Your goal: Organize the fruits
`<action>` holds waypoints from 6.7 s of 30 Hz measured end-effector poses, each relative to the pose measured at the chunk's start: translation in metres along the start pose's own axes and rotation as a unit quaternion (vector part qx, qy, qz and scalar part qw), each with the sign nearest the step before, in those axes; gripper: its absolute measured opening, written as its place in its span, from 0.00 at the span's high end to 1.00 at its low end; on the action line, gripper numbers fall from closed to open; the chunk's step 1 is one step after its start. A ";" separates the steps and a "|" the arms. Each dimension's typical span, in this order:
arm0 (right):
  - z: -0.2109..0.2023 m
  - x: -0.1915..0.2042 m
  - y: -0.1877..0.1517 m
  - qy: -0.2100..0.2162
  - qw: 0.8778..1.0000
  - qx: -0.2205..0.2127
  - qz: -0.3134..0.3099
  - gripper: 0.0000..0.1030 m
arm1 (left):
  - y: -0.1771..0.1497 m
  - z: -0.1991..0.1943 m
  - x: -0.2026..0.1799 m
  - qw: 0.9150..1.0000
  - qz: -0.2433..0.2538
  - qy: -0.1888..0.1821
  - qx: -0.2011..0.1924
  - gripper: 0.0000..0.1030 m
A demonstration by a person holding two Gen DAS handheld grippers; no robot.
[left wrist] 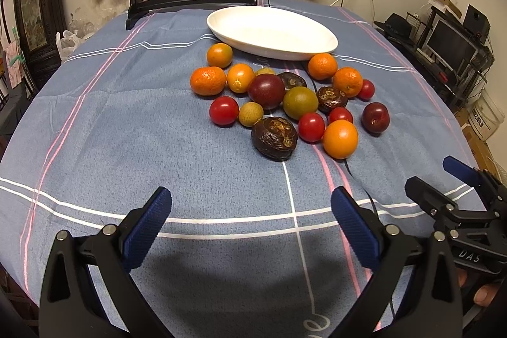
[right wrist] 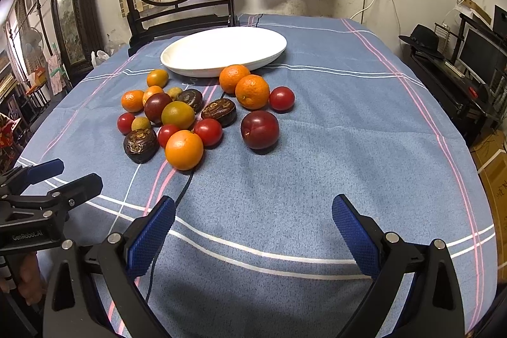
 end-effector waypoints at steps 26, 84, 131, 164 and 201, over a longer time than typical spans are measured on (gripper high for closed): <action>0.003 0.000 -0.003 -0.001 1.000 0.006 -0.003 0.03 | -0.004 0.004 0.000 1.000 0.002 0.002 0.004 0.04; 0.047 -0.012 0.021 0.137 0.990 0.033 -0.005 0.62 | 0.036 0.078 -0.036 0.997 0.052 0.023 0.057 0.47; 0.157 -0.005 0.183 0.122 0.992 0.016 0.001 0.60 | 0.196 0.157 -0.029 1.000 -0.012 -0.004 -0.004 0.53; 0.065 -0.009 0.046 0.032 0.996 0.022 -0.075 0.13 | 0.051 0.047 0.007 0.999 0.040 -0.001 -0.037 0.13; 0.093 -0.043 0.050 0.115 0.991 0.033 0.065 0.62 | 0.046 0.070 0.031 0.995 0.072 0.056 0.028 0.21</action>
Point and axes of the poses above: each gripper's, at about its wrist camera, not at the fingertips, and z roughly the way its jaws point, x to its left, y to its top, the point moved 1 cm from there along z, roughly the way its jaws point, and after that the axes turned 9 degrees about -z, right-handed, at the moved point
